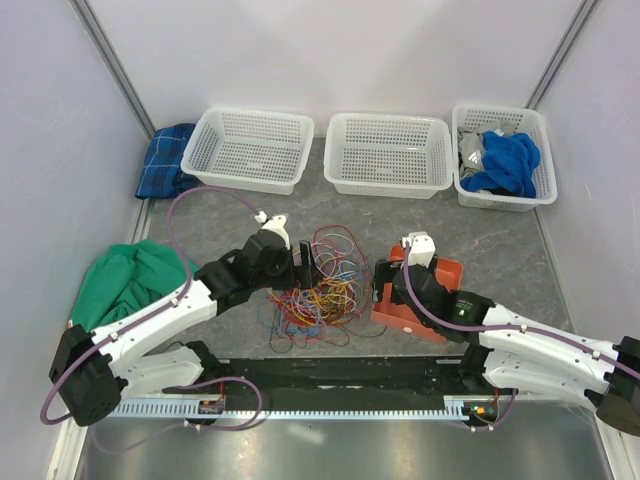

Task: Untangle the cables

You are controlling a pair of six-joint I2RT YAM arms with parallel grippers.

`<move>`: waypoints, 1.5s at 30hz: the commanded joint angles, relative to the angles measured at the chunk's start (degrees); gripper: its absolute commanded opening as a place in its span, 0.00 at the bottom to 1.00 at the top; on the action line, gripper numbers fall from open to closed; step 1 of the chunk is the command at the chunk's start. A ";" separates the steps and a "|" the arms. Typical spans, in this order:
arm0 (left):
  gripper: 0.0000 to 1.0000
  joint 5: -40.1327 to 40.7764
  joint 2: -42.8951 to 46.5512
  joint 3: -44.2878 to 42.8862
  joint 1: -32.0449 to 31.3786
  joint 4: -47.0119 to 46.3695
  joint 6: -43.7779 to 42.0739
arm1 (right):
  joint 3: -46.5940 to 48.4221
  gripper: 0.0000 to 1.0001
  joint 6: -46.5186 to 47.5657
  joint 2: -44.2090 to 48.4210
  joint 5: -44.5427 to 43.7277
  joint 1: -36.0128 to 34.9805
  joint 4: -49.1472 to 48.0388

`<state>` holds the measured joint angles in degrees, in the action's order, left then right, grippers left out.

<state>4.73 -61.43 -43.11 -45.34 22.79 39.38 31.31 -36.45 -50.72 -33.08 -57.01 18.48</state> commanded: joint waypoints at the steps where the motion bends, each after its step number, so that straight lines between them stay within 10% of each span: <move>1: 0.96 -3.94 3.15 3.82 -0.01 -6.78 4.64 | -0.20 0.98 -0.56 0.53 0.56 -0.03 -1.43; 10: 0.86 -1.57 -2.46 7.17 -0.10 -7.76 10.63 | 0.15 0.98 -0.64 -0.17 0.65 -0.03 -1.52; 17: 0.14 -0.60 -9.06 3.65 -0.10 -6.88 8.88 | 0.68 0.98 -0.38 0.01 0.82 -0.03 -1.34; 20: 0.02 0.63 -6.08 2.16 -0.10 -5.65 8.00 | 1.29 0.98 -0.12 0.18 1.18 -0.11 -0.90; 45: 0.02 0.37 -1.85 -33.26 -0.10 13.16 -9.49 | 6.48 0.96 10.96 3.80 20.06 -0.12 -26.64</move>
<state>5.82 -61.54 -73.60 -45.39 34.52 33.32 36.16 -27.66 -43.64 -19.53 -57.01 1.58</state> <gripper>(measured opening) 0.025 0.967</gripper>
